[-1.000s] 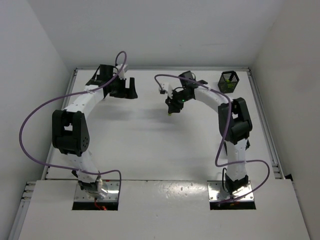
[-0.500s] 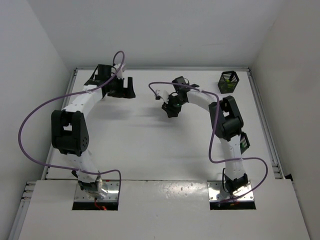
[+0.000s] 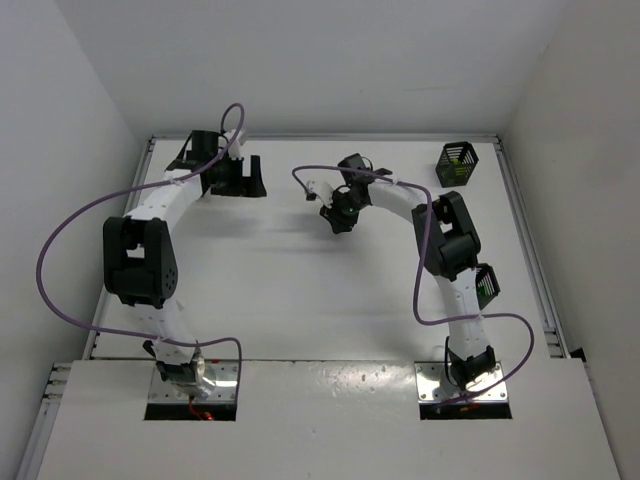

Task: Sort the legos into containers by color

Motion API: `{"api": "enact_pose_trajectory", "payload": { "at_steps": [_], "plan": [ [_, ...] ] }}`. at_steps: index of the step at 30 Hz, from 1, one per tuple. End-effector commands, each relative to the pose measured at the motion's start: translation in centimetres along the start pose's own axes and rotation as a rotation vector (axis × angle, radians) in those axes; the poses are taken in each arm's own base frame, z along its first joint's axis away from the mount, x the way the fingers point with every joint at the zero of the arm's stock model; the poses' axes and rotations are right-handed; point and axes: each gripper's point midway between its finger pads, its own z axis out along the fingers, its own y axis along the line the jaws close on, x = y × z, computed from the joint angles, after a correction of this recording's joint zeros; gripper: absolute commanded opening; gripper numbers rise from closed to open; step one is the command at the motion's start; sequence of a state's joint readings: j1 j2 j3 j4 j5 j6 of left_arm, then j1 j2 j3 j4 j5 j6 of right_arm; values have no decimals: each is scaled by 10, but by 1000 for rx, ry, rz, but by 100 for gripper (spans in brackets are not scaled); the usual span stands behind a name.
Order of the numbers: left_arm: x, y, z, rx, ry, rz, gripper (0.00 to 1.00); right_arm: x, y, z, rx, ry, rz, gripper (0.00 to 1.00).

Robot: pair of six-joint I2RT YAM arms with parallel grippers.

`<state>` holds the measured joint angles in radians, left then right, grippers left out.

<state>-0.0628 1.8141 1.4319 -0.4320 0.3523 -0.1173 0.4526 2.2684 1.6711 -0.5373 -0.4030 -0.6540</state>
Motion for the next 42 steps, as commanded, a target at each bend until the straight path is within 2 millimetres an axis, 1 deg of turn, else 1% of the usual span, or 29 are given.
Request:
{"api": "enact_pose_trajectory", "payload": {
  "at_steps": [1, 2, 4, 8, 10, 11, 14, 16, 17, 19, 20, 21, 22, 23, 26, 27, 29, 30, 31, 32, 33, 34, 35, 36, 37, 38, 39, 40, 42],
  "plan": [
    [-15, 3, -2, 8, -38, -7, 100, 1, -4, -1, 16, 25, -1, 30],
    [-10, 4, 1, 8, -21, -14, 100, 4, -2, 0, 10, 31, -7, 27],
    [-14, 2, 0, 17, -29, -10, 100, 9, 2, 1, -4, 44, 2, 24],
    [-15, 3, 2, 17, -27, -11, 100, 15, 5, 1, -10, 63, 9, 9],
    [-15, 3, 2, 17, -27, -11, 100, 19, 7, 2, -9, 75, 12, 8],
    [-15, 3, 2, 17, -27, -11, 100, 18, 3, -3, 2, 69, 16, 6],
    [-19, 2, 1, 17, -36, -8, 100, 17, 3, -5, 9, 63, 26, 5],
    [-16, 4, 4, 17, -27, -11, 100, 7, -7, -15, 49, 28, 31, 3],
    [-20, 2, 3, 27, -35, -8, 100, 6, -8, -15, 56, 22, 39, 2],
    [-20, 2, 3, 27, -36, -7, 100, -8, -20, -30, 111, -19, 73, 2],
    [-20, 2, 3, 27, -36, -7, 100, -11, -20, -33, 117, -26, 87, 2],
    [-20, 0, 3, 37, -35, -7, 100, -19, -29, -43, 143, -49, 101, 1],
    [-25, -1, 2, 37, -45, 6, 100, -20, -36, -47, 162, -66, 145, 1],
    [-25, -1, 2, 37, -45, 6, 100, -29, -44, -60, 194, -98, 160, 1],
    [-29, -1, 0, 37, -54, 22, 100, -36, -71, -88, 268, -152, 279, 1],
    [-28, -5, 2, 44, -51, 28, 100, -29, -84, -100, 312, -160, 314, 0],
    [-28, -4, 2, 44, -52, 38, 100, -26, -99, -118, 368, -181, 373, 0],
    [-23, -9, 4, 51, -40, 42, 100, -24, -110, -132, 419, -183, 391, 0],
    [-23, -9, 4, 51, -40, 51, 100, -8, -122, -143, 455, -174, 431, 0],
    [-23, -14, 5, 58, -37, 58, 100, -2, -134, -156, 500, -168, 444, 0],
    [-19, -12, 7, 58, -29, 69, 100, 5, -143, -166, 532, -167, 458, 0],
    [-15, -19, 8, 67, -14, 74, 100, 27, -156, -178, 570, -147, 500, 0],
    [-15, -18, 8, 67, -15, 89, 100, 32, -170, -196, 624, -156, 522, 0],
    [-14, -24, 6, 75, -10, 113, 100, 45, -176, -202, 638, -142, 561, 0],
    [-11, -31, 7, 85, 2, 119, 100, 65, -188, -218, 677, -132, 598, 0],
    [-10, -34, 8, 91, 4, 139, 100, 68, -200, -235, 720, -147, 619, 0],
    [-13, -34, 5, 79, -5, 143, 100, 84, -206, -238, 736, -122, 647, 0],
    [-12, -37, 6, 85, -3, 159, 100, 95, -217, -255, 771, -129, 667, 0],
    [-15, -42, 6, 92, -10, 169, 100, 119, -227, -267, 826, -90, 706, 0]
  ]
}}
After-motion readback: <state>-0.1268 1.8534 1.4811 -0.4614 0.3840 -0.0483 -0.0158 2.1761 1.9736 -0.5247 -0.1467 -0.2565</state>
